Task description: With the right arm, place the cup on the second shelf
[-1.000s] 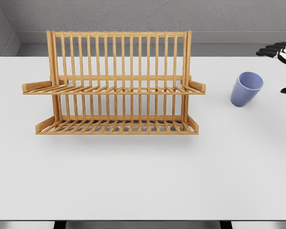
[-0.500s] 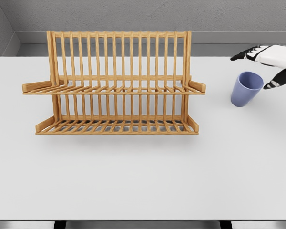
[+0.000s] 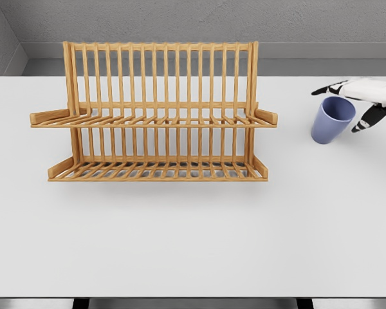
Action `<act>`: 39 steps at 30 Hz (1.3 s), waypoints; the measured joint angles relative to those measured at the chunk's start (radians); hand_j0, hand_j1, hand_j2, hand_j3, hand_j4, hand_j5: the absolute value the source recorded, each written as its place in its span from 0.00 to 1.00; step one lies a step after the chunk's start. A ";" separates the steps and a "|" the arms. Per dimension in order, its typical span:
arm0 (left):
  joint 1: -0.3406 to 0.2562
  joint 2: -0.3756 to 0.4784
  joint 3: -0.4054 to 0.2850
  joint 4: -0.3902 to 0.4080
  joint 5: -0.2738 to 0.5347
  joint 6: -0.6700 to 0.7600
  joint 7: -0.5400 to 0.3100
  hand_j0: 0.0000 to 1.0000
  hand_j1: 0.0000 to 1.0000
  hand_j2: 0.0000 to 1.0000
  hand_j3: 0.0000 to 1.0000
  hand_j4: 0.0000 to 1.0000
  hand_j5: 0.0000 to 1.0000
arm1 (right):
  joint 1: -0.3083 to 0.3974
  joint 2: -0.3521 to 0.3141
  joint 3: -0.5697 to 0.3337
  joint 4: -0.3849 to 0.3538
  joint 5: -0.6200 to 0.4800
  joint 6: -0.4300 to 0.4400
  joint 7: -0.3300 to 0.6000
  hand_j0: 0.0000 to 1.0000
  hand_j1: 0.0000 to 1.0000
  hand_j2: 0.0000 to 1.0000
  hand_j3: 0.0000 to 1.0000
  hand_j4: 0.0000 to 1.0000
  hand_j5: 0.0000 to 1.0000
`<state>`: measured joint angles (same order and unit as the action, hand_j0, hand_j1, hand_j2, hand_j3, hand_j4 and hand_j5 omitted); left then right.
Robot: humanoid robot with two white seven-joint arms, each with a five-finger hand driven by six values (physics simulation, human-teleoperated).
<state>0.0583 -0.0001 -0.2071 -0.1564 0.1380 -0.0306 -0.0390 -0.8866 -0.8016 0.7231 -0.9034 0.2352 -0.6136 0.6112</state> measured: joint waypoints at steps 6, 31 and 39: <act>0.002 0.000 0.000 0.000 0.000 0.000 0.000 1.00 1.00 1.00 1.00 1.00 1.00 | -0.015 0.018 0.008 0.028 0.010 0.000 0.000 1.00 1.00 1.00 1.00 1.00 1.00; 0.002 0.000 0.000 0.000 0.000 0.000 0.000 1.00 1.00 1.00 1.00 1.00 1.00 | -0.028 0.026 0.020 0.021 0.012 0.000 0.000 0.68 0.68 0.68 0.68 0.68 0.68; 0.000 0.000 0.000 0.000 0.000 0.000 0.000 1.00 1.00 1.00 1.00 1.00 1.00 | -0.052 0.021 0.015 0.015 0.010 0.000 0.000 0.68 0.68 0.68 0.68 0.68 0.68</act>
<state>0.0583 -0.0001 -0.2071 -0.1564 0.1380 -0.0306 -0.0385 -0.9388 -0.7803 0.7377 -0.8880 0.2453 -0.6138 0.6113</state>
